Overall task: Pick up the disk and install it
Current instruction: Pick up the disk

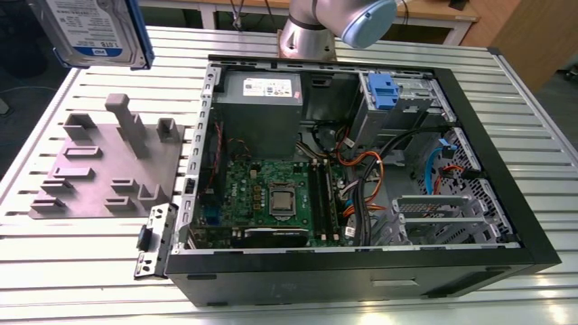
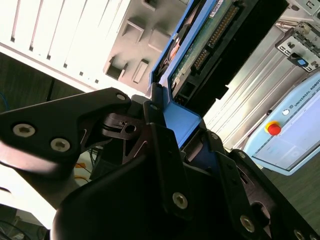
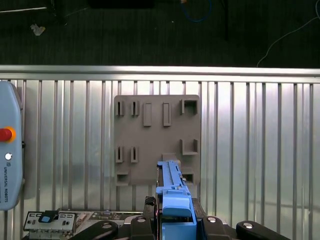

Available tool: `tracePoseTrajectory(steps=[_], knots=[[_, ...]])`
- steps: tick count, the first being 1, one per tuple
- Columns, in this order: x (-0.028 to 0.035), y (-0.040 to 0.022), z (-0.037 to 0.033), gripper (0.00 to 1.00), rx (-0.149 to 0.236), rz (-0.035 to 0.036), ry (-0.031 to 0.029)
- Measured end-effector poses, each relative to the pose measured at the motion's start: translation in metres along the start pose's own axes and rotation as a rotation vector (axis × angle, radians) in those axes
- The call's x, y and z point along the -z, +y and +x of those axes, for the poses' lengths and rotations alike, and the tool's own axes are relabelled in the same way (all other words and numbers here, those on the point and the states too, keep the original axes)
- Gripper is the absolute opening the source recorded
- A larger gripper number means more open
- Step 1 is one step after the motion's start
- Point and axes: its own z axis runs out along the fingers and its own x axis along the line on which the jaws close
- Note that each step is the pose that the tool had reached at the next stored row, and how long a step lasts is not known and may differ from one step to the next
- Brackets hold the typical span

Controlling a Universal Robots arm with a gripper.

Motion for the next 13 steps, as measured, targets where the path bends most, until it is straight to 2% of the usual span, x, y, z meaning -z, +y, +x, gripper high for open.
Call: tracePoseTrajectory(steps=[13], knots=[[0.0, -0.0024, 0.0, 0.36, 0.0, 0.0, 0.0]])
